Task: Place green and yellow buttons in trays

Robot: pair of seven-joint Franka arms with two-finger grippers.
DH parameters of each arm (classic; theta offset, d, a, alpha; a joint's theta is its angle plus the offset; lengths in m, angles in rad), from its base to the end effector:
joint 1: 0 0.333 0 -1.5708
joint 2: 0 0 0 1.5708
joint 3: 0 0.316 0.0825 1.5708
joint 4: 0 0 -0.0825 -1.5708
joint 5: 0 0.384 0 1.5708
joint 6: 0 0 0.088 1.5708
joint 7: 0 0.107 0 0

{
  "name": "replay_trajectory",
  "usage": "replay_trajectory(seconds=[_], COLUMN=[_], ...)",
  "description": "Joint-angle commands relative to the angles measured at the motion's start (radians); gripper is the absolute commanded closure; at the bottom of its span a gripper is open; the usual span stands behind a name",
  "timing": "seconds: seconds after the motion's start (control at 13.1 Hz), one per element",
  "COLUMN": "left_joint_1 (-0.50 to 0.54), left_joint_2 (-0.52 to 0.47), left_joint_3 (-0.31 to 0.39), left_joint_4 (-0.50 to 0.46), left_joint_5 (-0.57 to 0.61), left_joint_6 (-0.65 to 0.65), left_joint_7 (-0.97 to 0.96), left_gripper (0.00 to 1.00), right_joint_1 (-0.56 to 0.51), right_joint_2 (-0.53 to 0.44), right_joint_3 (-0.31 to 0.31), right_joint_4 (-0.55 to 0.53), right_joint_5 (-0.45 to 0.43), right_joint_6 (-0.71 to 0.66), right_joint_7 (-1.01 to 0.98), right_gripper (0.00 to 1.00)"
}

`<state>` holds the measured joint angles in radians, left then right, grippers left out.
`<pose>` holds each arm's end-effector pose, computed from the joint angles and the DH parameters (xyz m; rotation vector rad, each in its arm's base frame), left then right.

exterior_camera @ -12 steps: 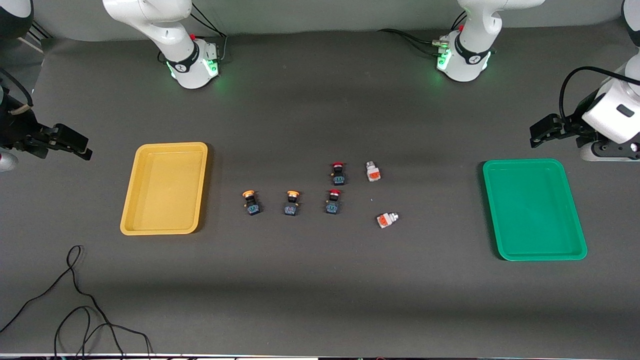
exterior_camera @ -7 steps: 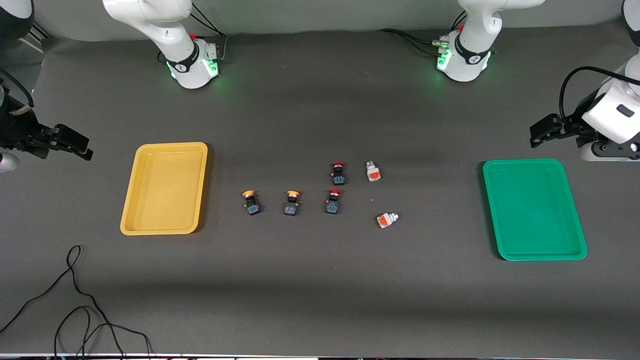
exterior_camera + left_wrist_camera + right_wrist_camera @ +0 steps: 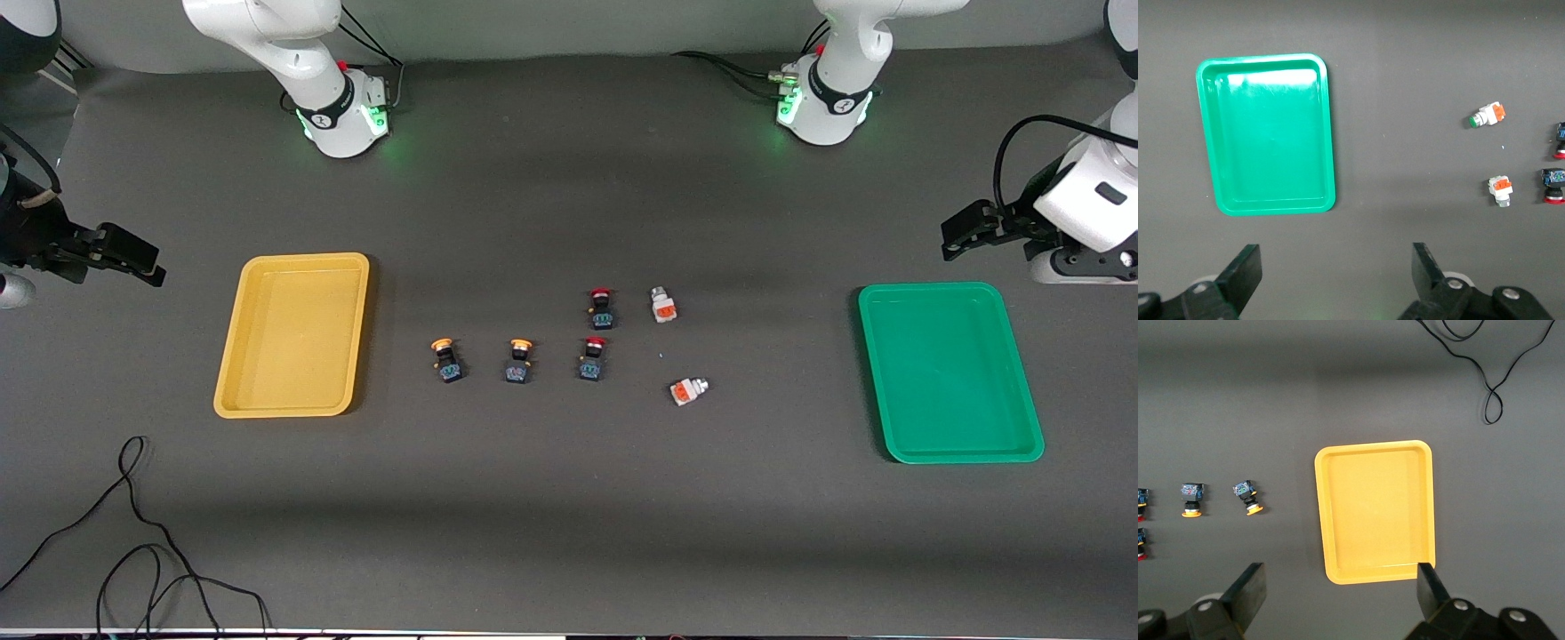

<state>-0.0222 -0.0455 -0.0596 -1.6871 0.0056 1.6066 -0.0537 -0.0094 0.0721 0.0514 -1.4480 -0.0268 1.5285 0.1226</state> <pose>0.5393 -0.0443 0.5975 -3.1302 0.0443 0.0539 0.5729 0.0199 0.6379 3.1166 -0.1278 0.0162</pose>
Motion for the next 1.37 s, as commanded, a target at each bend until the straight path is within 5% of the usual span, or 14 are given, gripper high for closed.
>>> replay_trajectory(seconds=[0.0,0.46,0.99,1.3], left_joint_1=[-0.016,-0.063,-0.379,-0.403], left_joint_2=[-0.108,-0.112,-0.05,0.048], left_joint_3=[-0.003,-0.161,-0.172,-0.197], left_joint_4=[-0.139,-0.184,-0.237,-0.186], left_joint_5=[0.001,-0.03,-0.113,-0.101], left_joint_6=[0.053,0.079,0.263,0.271], left_joint_7=[-0.018,-0.305,-0.664,-0.713], left_gripper=[0.0,0.0,0.0,0.0], right_joint_1=[-0.001,0.014,0.002,0.014], right_joint_2=[0.029,0.04,0.032,0.04], right_joint_3=[0.004,0.008,0.001,0.001], right_joint_4=[0.035,0.014,0.015,0.014], right_joint_5=[-0.018,-0.007,0.071,0.076], right_joint_6=[-0.021,-0.028,-0.057,-0.059], right_joint_7=[0.006,0.011,0.023,0.02], right_gripper=[0.0,0.0,0.0,0.0])
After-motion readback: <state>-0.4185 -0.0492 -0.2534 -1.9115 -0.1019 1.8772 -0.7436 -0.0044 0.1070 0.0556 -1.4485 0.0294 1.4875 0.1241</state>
